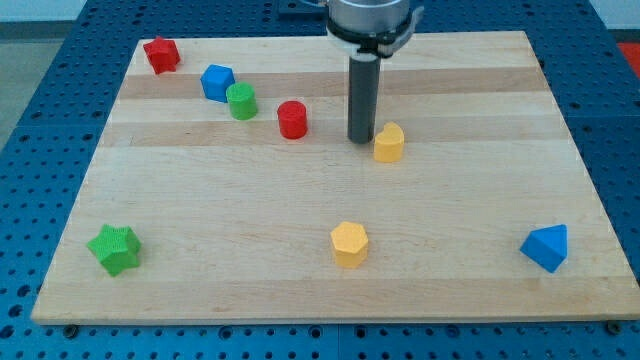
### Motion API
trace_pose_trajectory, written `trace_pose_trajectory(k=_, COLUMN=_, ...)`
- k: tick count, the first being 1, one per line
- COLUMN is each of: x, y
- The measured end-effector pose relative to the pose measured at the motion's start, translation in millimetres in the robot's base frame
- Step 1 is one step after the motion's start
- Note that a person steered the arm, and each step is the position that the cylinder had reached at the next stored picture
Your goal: Place the yellow heart vertically above the yellow hexagon
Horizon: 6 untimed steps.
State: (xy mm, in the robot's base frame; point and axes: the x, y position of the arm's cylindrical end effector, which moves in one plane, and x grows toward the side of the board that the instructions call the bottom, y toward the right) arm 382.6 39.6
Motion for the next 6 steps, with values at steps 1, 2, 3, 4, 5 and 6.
trace_pose_trajectory(k=1, x=-32, y=41)
trace_pose_trajectory(k=2, x=-29, y=81)
trace_pose_trajectory(k=3, x=6, y=74)
trace_pose_trajectory(k=4, x=40, y=33)
trace_pose_trajectory(k=5, x=44, y=11)
trace_pose_trajectory(k=6, x=45, y=39)
